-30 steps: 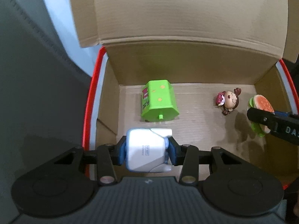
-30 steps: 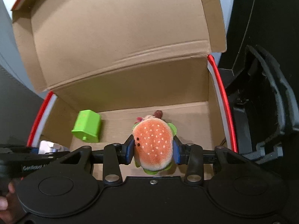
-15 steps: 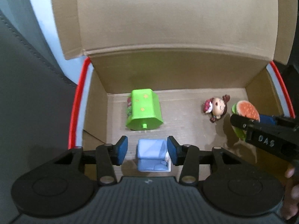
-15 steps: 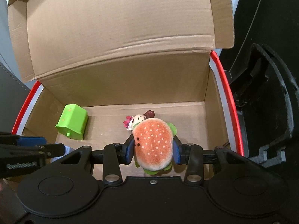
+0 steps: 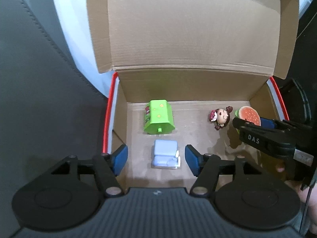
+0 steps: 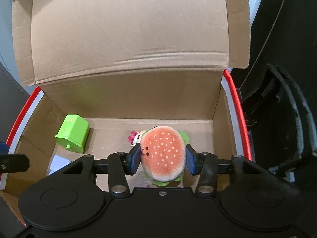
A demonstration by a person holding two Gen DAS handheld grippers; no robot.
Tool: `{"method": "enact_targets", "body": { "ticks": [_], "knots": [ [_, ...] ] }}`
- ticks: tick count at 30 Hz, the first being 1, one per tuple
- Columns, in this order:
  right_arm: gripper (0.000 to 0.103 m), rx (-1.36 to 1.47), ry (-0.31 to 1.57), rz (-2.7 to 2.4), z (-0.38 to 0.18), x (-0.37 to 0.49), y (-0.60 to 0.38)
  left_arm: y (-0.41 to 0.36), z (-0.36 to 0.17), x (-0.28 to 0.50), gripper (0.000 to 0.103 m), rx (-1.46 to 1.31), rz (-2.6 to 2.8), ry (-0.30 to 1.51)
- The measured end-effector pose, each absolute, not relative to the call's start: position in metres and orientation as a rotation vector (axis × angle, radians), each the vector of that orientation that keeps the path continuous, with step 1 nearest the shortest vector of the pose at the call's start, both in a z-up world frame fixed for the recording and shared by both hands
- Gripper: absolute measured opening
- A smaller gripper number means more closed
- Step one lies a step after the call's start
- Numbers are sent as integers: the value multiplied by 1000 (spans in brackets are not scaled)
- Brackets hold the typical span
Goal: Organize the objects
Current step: 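Lower both held toys to the box floor and open both tools, then lift both open tools up out of the shoebox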
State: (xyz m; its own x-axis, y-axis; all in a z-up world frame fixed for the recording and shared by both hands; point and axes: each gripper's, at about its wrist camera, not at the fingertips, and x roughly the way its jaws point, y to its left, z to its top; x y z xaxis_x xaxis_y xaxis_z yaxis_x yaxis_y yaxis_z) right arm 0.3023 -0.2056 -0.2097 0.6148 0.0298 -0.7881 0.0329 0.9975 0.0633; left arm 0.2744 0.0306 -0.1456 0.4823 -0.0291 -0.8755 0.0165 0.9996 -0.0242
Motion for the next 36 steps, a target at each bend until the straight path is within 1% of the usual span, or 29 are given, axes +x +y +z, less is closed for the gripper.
{"method": "enact_targets", "body": {
  "ticks": [4,7,8,15,17,21,23,31,34,36],
  "knots": [
    [49,91,898,35,-199,299,-204,34,-135,262,69,-24,-29,1059],
    [58,94,880,62,-190,297,-203,37,-130,256,73,-32,-22,1056],
    [59,96,876,67,-188,297,-197,38,-127,254,74,-33,-18,1054],
    [62,127,850,99,-168,291,-193,43,-103,241,81,-37,-13,1022],
    [64,127,840,102,-158,286,-192,44,-96,236,84,-32,-8,1006],
    [69,142,819,105,-148,281,-189,45,-85,225,87,-32,-2,988],
    [73,145,802,109,-142,279,-188,45,-79,219,89,-27,-1,978],
    [75,170,758,125,-117,265,-188,43,-63,197,92,-8,-4,955],
    [75,185,733,129,-99,254,-193,41,-56,191,93,5,-5,941],
    [77,204,711,143,-88,250,-191,39,-52,188,94,7,-4,930]
  ]
}}
